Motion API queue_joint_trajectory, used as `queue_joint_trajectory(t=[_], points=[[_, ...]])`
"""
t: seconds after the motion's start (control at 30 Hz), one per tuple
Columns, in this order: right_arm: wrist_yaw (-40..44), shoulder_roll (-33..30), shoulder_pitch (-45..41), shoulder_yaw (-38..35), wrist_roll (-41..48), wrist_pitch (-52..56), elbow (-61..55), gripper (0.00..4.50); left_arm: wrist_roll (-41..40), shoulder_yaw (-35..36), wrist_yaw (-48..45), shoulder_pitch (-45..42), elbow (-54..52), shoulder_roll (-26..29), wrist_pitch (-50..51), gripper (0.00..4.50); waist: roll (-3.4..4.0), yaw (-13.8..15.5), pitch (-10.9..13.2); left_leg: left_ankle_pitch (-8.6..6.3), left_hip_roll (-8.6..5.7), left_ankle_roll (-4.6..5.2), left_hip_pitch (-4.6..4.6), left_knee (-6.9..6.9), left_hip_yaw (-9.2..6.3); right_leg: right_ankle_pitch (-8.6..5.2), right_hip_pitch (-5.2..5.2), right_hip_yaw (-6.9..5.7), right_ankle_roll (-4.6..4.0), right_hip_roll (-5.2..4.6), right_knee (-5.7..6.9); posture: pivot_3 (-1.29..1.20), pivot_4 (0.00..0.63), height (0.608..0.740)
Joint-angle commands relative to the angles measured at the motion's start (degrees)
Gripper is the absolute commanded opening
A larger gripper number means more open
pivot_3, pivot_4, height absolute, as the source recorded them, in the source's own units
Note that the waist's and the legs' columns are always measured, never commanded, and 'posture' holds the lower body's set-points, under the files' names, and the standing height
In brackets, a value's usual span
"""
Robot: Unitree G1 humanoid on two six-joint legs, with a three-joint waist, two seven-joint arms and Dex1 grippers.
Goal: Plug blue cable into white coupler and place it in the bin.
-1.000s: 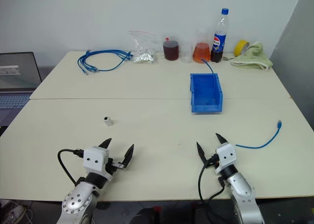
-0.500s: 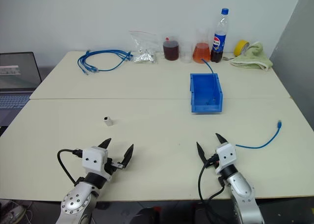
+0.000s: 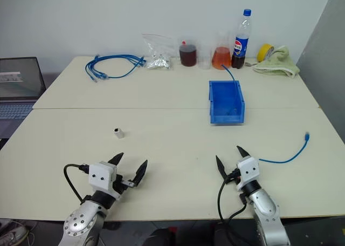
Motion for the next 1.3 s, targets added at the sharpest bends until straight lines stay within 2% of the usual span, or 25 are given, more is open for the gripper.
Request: queue_joint_trajectory(t=[0.03, 0.3, 0.53, 0.7, 0.9, 1.0, 1.1, 1.3], points=[[0.17, -0.02, -0.19, -0.35, 0.5, -1.46, -1.5, 4.5, -3.62, 0.38, -3.5, -0.39, -3.61, 1.92, 0.97, 4.46, 0.0, -0.01, 0.0, 0.0, 0.0, 0.0, 0.0, 0.0, 0.0, 0.0, 0.0, 0.0, 0.0, 0.0, 0.0, 0.0, 0.15, 0.74], [0.29, -0.81, -0.56, -1.36, 1.22, -0.64, -3.57, 4.5, -5.58, -0.95, -10.86, -7.44, -4.41, 9.3, 4.88, 4.46, 0.01, -0.01, 0.0, 0.0, -0.01, 0.0, 0.01, 0.0, 0.0, 0.0, 0.0, -0.01, 0.0, 0.01, 0.01, 0.0, 0.15, 0.74], [-1.81, -1.27, 2.87, -5.45, 4.95, 4.46, -15.48, 4.5, -12.19, -3.51, -21.06, -18.99, -4.39, 16.72, 14.67, 4.46, 0.04, -0.02, 0.02, 0.0, -0.02, 0.0, -0.02, 0.0, -0.02, 0.0, -0.01, -0.01, 0.0, 0.01, 0.02, 0.0, 0.15, 0.74], [-9.85, -1.01, 5.27, -14.64, 5.73, 14.93, -26.23, 4.5, -16.25, -7.82, -30.46, -27.75, -3.35, 21.14, 21.58, 4.46, 0.06, 0.02, 0.03, 0.0, -0.02, 0.0, -0.03, 0.01, -0.03, 0.0, -0.02, -0.03, -0.01, 0.02, 0.04, 0.0, 0.15, 0.74], [-19.75, 0.06, 3.27, -22.94, 4.53, 30.03, -30.91, 4.5, -16.91, -11.61, -37.69, -33.62, -0.85, 23.1, 23.37, 4.46, 0.07, -0.21, 0.04, 0.0, 0.0, 0.0, -0.03, -0.02, 0.01, -0.01, -0.06, 0.01, -0.01, 0.06, 0.06, 0.0, 0.15, 0.74], [-24.41, 0.27, 0.52, -24.79, 2.51, 37.7, -29.63, 4.5, -16.26, -12.92, -39.96, -35.65, 0.41, 23.12, 22.85, 4.46, 0.08, -0.31, 0.05, 0.0, 0.05, 0.0, -0.02, -0.03, 0.03, -0.01, -0.1, 0.05, -0.03, 0.12, 0.08, 0.0, 0.15, 0.74], [-26.99, -0.1, -5.24, -26.98, 3.35, 45.24, -22.62, 4.5, -15.77, -14.05, -41.75, -37.91, 2.52, 22.06, 21.43, 4.46, 0.08, -0.27, 0.05, 0.01, 0.05, 0.0, -0.04, -0.01, 0.04, -0.01, -0.13, 0.06, -0.03, 0.15, 0.11, 0.0, 0.15, 0.74], [-28.34, -1.44, -13.11, -31.72, 5.58, 51.97, -12.44, 4.5, -14.52, -15.48, -43.2, -39.2, 4.26, 20.49, 19.47, 4.46, 0.12, -0.19, 0.07, 0.0, 0.04, 0.01, -0.09, -0.05, 0.07, -0.05, -0.19, 0.08, -0.12, 0.14, 0.09, 0.0, 0.15, 0.74]])
